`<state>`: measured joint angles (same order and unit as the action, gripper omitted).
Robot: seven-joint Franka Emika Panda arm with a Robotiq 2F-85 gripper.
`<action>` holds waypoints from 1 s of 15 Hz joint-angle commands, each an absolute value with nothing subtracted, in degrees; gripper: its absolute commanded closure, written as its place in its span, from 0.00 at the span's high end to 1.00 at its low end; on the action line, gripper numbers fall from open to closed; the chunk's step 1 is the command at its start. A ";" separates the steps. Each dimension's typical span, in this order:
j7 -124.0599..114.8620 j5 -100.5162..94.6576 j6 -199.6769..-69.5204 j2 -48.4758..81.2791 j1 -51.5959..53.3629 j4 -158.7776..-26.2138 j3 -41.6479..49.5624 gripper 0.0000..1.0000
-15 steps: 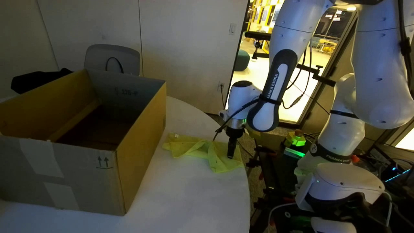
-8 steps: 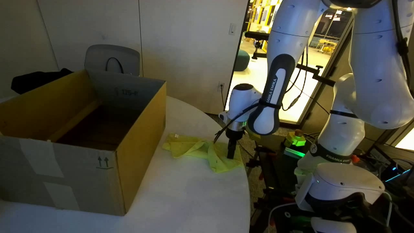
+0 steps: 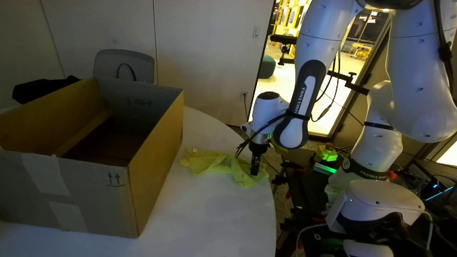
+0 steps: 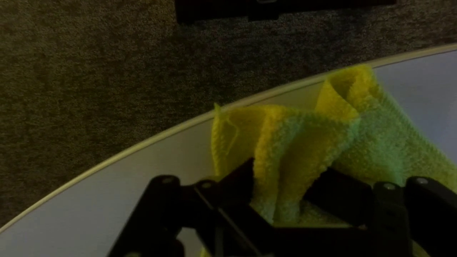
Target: Put the marker on the towel then fold the towel twice and put it in the brown box.
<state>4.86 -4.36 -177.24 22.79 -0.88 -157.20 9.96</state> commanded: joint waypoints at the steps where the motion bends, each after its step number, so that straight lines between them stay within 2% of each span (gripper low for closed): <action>1: 5.30 -6.29 -174.91 21.41 1.83 -157.13 12.77 0.05; 3: 4.29 -8.09 -172.95 19.42 5.85 -157.45 17.07 0.00; 9: 2.63 -15.86 -169.67 10.86 10.12 -158.12 24.94 0.00; 11: 2.72 -15.63 -169.74 7.53 7.14 -157.97 22.24 0.02; 15: 5.80 -1.46 -169.63 1.68 -0.95 -157.85 9.64 0.01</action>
